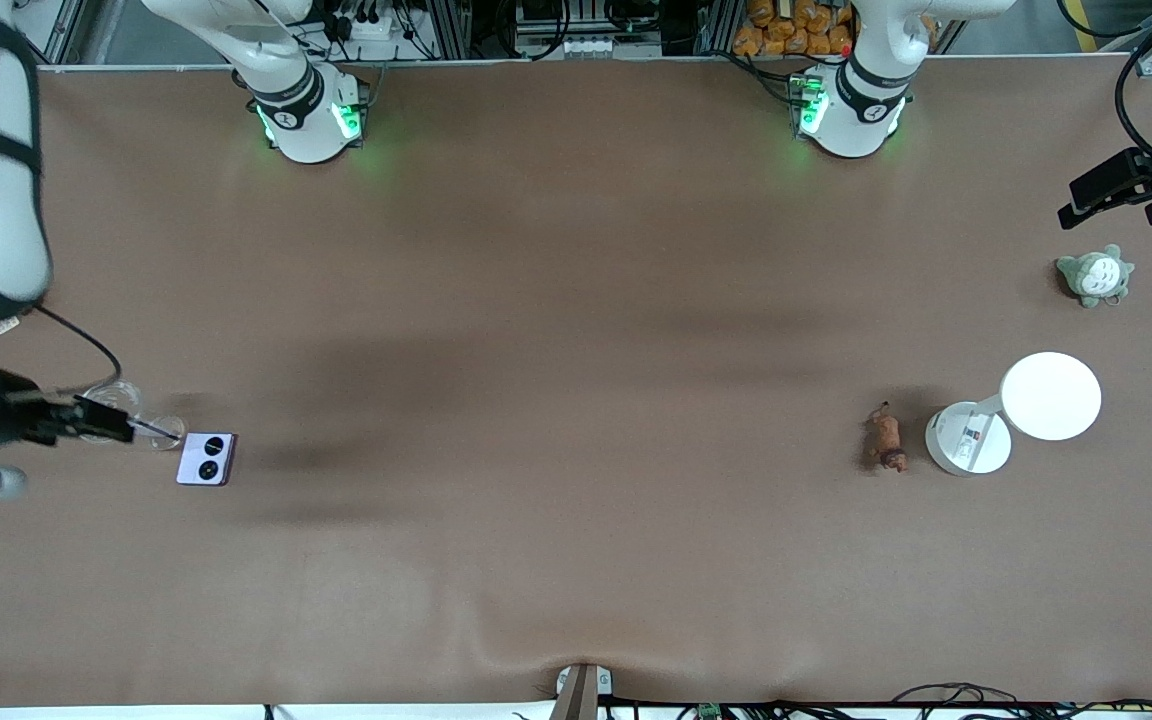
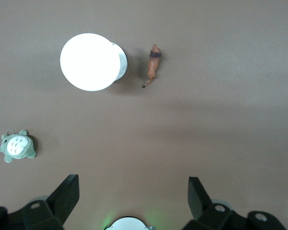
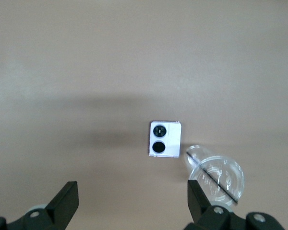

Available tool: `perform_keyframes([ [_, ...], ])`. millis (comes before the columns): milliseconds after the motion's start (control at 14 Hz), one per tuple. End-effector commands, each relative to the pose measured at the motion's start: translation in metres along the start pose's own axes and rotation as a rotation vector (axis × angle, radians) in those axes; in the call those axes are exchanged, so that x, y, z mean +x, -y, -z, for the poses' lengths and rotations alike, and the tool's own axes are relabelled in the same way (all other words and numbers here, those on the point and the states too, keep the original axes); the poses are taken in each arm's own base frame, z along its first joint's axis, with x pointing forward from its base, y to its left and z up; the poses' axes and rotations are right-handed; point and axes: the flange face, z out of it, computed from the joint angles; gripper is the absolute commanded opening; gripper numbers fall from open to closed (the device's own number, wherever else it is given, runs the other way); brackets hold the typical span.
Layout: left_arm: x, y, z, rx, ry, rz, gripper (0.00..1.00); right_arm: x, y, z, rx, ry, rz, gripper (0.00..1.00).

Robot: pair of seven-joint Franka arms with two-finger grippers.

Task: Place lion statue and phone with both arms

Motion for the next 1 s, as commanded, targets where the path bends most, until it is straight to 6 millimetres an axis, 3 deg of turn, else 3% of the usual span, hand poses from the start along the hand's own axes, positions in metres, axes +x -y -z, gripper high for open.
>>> perform_keyframes([
  [0,-0.003,-0.001,0.003,-0.010,-0.009,-0.009,1.00,-0.043,0.006,0.032,-0.007,0.013,0.002,1.00],
  [286,-0.004,-0.009,0.002,-0.005,-0.007,-0.010,1.00,-0.071,0.015,0.080,0.002,0.052,-0.025,1.00],
  [500,-0.005,-0.008,0.001,-0.003,0.005,0.000,1.00,-0.113,0.028,0.131,0.003,0.053,-0.078,1.00],
  [643,-0.007,-0.009,0.000,0.027,0.013,-0.001,1.00,-0.130,0.028,0.140,0.004,0.056,-0.079,1.00],
  [929,-0.010,-0.037,-0.003,0.098,0.010,0.042,1.00,-0.143,0.028,0.144,0.005,0.057,-0.080,1.00],
])
